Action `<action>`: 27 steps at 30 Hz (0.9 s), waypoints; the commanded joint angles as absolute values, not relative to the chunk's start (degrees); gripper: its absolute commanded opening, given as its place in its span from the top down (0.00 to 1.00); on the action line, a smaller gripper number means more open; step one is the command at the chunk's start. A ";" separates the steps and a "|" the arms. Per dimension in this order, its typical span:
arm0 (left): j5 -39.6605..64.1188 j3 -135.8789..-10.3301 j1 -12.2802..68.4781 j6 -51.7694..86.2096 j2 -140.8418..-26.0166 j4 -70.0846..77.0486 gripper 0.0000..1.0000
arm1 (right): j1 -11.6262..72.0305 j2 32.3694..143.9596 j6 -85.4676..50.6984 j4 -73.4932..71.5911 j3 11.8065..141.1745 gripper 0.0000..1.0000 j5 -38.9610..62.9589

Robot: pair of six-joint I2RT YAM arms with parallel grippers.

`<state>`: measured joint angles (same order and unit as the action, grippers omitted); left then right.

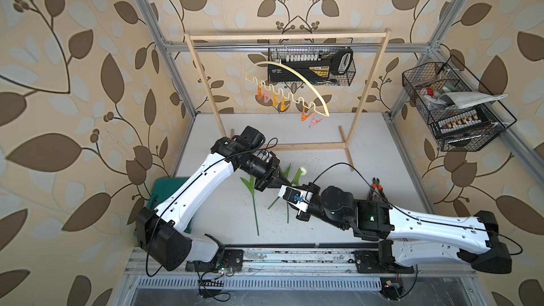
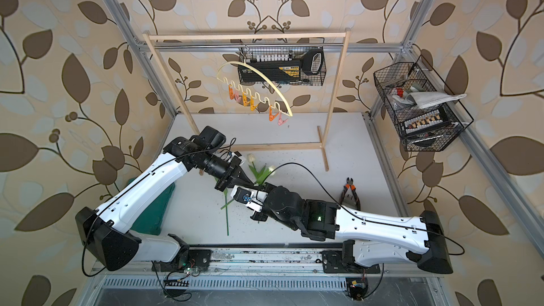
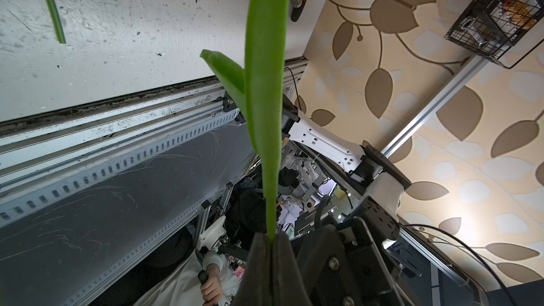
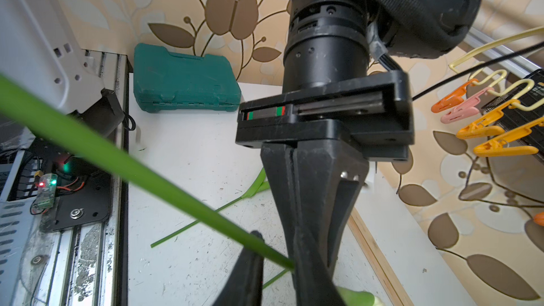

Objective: Dry the flowers on a clothes hanger
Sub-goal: Pick up the flower at the center of the board.

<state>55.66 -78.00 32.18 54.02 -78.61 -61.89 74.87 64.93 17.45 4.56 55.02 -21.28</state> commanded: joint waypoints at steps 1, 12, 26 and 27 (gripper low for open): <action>57.13 -78.17 32.00 53.35 -76.70 -62.23 1.00 | 74.80 65.64 17.99 3.04 56.89 0.82 -22.26; 56.57 -79.40 32.05 53.17 -76.29 -62.21 0.82 | 74.80 65.82 17.78 2.11 56.84 0.92 -22.23; 36.35 -87.78 21.85 42.78 -70.31 -62.40 0.22 | 64.18 54.91 2.06 11.56 53.40 0.94 -21.06; 34.23 -87.36 21.88 41.43 -69.29 -60.67 0.22 | 60.72 53.02 -0.81 12.38 52.08 0.95 -18.77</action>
<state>43.44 -85.08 21.74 48.49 -72.66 -61.45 66.37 57.74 8.51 8.80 54.48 -22.15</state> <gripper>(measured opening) 0.779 0.059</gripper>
